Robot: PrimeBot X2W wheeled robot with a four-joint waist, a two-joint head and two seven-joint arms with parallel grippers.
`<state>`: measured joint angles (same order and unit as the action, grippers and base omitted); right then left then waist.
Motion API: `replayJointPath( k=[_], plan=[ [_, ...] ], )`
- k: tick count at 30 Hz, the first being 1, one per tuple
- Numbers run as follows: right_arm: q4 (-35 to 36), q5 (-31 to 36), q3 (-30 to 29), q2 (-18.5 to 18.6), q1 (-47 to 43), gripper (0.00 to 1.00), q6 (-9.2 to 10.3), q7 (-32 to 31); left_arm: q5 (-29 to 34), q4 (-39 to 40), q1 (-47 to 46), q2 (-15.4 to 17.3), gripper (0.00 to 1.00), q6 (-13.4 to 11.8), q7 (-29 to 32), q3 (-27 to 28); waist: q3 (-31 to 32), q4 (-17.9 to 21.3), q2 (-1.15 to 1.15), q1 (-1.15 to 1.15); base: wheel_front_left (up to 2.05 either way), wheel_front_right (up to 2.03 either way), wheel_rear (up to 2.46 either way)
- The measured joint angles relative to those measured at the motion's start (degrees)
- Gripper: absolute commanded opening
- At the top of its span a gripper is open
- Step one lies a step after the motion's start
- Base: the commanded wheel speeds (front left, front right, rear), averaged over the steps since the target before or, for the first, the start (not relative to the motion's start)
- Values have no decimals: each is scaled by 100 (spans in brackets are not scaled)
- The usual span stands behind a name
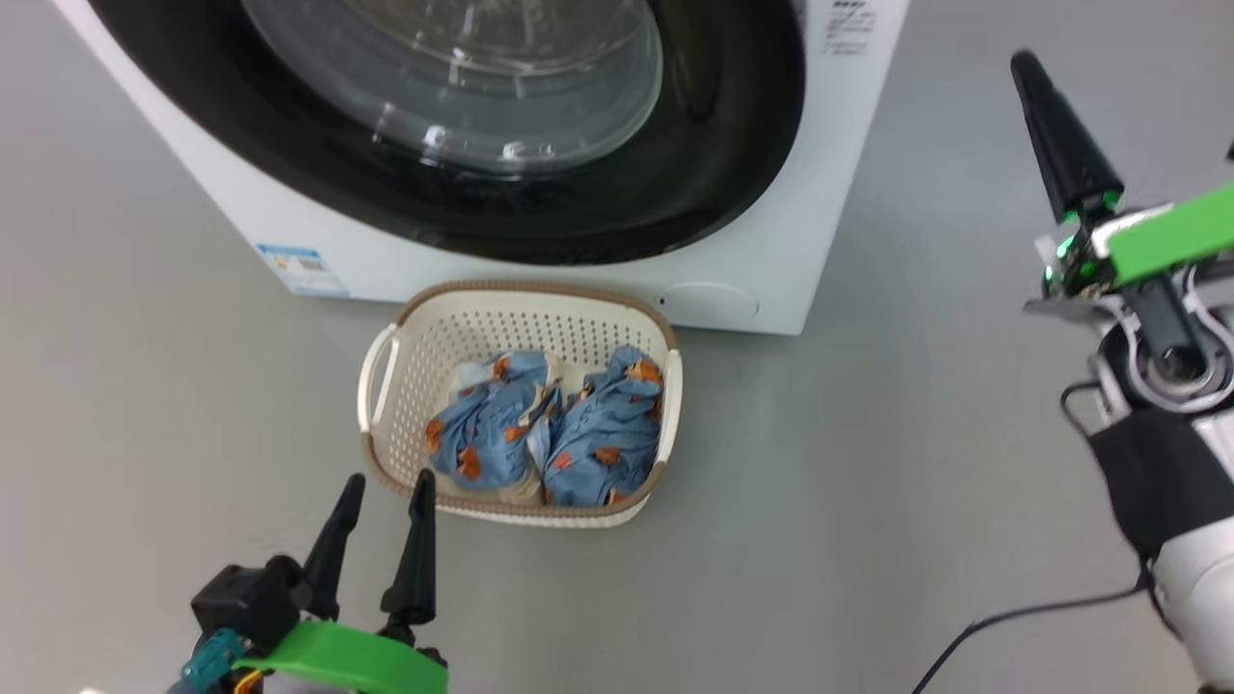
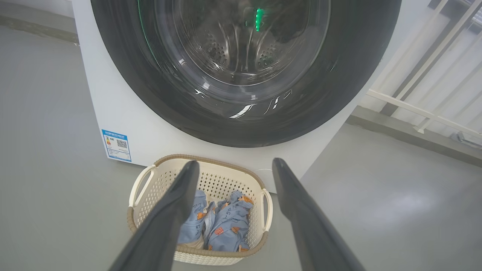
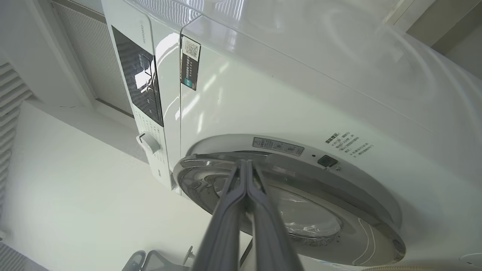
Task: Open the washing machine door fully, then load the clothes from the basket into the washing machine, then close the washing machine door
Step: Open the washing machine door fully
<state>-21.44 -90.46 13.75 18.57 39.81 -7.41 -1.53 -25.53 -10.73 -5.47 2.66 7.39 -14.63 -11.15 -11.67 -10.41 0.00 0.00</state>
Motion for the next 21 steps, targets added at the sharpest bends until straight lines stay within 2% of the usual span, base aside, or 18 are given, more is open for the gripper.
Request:
replayJointPath(
  k=[7, 12, 21],
  plan=[
    [-264, -408, -64, 162, 667, 0, 0, -1012, -69, -2, -240, -18, 100, 0, 0, -141, -381, -189, 0, 0, 0, 0, 0],
    [-531, -465, -75, 250, 1159, 0, 0, -1675, -116, 2, -403, -32, 100, 0, 0, -242, -638, -328, 0, 0, 0, 0, 0],
    [-1082, -481, -68, 363, 2085, 0, 0, -2379, -286, 52, -689, -49, 100, 0, 0, -383, -1098, -556, 0, 0, 0, 0, 0]
  ],
)
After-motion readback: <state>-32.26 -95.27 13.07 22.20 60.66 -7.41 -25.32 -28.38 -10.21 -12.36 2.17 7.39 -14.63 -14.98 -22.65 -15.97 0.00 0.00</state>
